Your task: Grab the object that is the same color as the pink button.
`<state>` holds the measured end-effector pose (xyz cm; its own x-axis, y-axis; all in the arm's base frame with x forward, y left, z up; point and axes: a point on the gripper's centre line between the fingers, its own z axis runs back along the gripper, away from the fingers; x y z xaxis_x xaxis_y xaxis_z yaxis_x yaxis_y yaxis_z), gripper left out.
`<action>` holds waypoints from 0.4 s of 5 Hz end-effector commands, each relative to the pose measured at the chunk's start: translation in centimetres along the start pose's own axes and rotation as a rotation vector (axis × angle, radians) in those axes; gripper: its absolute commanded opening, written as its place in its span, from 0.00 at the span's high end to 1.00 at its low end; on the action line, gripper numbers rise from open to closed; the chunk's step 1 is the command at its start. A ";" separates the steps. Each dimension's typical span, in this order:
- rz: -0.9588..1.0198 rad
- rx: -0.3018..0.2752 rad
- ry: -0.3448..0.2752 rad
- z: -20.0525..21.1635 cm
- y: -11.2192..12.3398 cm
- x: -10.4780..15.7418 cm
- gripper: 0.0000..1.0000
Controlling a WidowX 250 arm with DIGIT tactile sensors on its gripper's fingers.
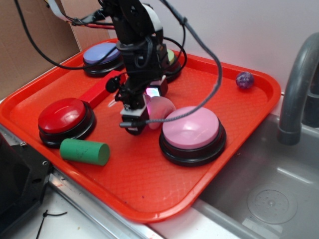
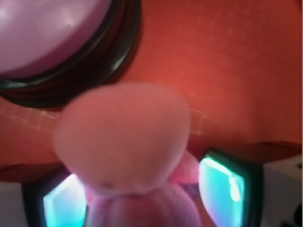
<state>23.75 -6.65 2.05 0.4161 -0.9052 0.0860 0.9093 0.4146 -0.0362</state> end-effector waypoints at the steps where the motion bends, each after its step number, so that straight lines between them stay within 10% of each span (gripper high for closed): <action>1: 0.037 0.050 -0.018 1.8 0.2 0.5 1.00; 2: 0.195 0.045 -0.025 4.9 0.3 -0.8 1.00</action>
<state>22.96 -4.53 5.40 0.5948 -0.8022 0.0522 0.8038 0.5922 -0.0570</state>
